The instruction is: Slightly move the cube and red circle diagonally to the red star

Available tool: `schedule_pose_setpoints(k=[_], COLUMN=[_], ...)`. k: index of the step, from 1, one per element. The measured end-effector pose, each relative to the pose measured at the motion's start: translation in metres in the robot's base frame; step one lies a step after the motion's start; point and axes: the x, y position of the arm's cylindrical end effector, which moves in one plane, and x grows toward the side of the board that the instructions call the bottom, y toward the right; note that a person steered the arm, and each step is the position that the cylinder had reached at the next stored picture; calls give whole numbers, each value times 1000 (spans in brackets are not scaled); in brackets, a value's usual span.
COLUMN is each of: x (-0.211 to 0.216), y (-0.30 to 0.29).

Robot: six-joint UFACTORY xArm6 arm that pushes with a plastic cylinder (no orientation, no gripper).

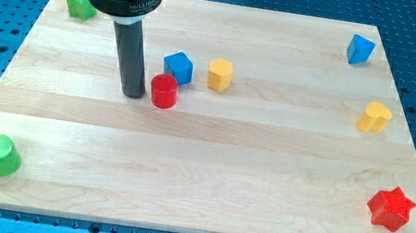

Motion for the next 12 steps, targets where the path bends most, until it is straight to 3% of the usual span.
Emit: schedule_pose_setpoints(k=[3,4,7,10,12], x=[-44,-14,-6,-11,-56], y=[4,7,23,-62,-5])
